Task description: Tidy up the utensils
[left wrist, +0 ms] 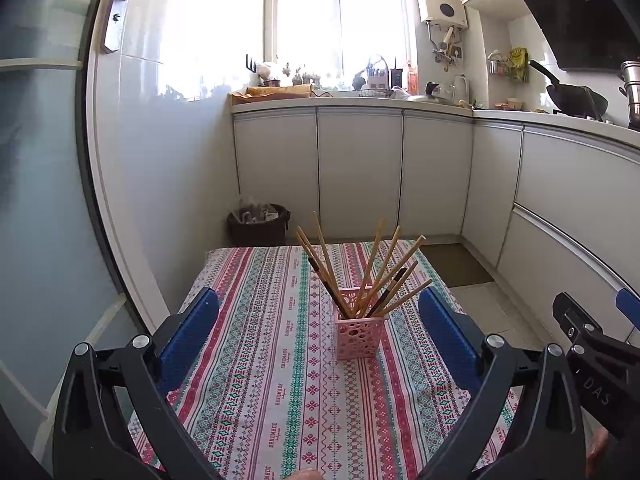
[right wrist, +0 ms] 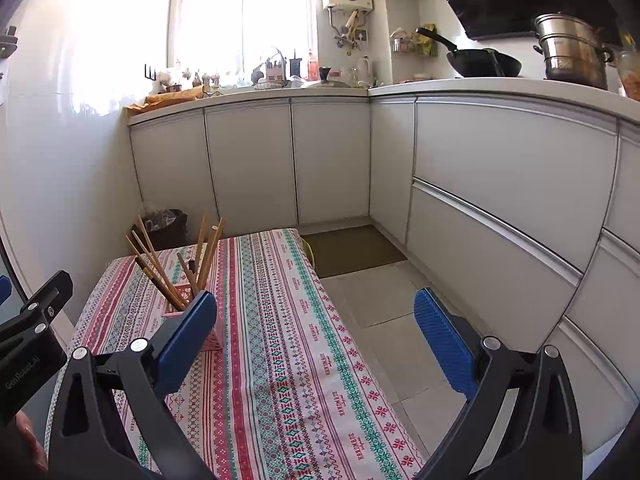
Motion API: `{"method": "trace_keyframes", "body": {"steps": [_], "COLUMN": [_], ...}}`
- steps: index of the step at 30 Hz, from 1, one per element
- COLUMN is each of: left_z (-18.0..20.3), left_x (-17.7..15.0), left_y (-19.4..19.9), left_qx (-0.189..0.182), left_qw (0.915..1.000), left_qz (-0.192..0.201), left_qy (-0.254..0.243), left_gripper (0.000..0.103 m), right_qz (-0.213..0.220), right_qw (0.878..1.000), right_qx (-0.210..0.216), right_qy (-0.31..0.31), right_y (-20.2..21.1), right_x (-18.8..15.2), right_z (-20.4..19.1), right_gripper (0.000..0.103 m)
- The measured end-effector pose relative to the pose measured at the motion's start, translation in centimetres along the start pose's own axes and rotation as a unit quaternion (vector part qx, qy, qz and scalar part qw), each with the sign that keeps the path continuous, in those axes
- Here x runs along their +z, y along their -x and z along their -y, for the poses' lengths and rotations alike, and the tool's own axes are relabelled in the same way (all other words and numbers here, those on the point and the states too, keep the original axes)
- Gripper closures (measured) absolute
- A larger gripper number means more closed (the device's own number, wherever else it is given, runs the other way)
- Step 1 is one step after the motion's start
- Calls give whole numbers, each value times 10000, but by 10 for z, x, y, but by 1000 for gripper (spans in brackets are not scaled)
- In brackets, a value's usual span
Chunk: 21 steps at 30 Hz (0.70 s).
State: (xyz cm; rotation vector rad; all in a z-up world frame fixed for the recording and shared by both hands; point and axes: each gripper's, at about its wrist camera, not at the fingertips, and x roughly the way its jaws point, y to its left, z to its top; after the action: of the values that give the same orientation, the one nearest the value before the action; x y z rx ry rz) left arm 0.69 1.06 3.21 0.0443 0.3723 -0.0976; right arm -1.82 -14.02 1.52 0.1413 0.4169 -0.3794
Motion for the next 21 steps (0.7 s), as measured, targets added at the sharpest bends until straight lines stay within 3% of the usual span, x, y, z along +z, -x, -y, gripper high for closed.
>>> {"method": "trace_keyframes", "body": {"steps": [21], "left_z": [5], "left_x": [-3], "left_y": [-2], "left_qx": [48], "left_qw": [9999], "left_qz": [-44], "left_qy": [-95], "left_gripper": [7], "right_qz": [-36], "right_qw": [10000], "right_qx": [34], "right_qy": [2], "right_y": [1], "right_x": [-1], "right_z": [1], "right_gripper": [7]}}
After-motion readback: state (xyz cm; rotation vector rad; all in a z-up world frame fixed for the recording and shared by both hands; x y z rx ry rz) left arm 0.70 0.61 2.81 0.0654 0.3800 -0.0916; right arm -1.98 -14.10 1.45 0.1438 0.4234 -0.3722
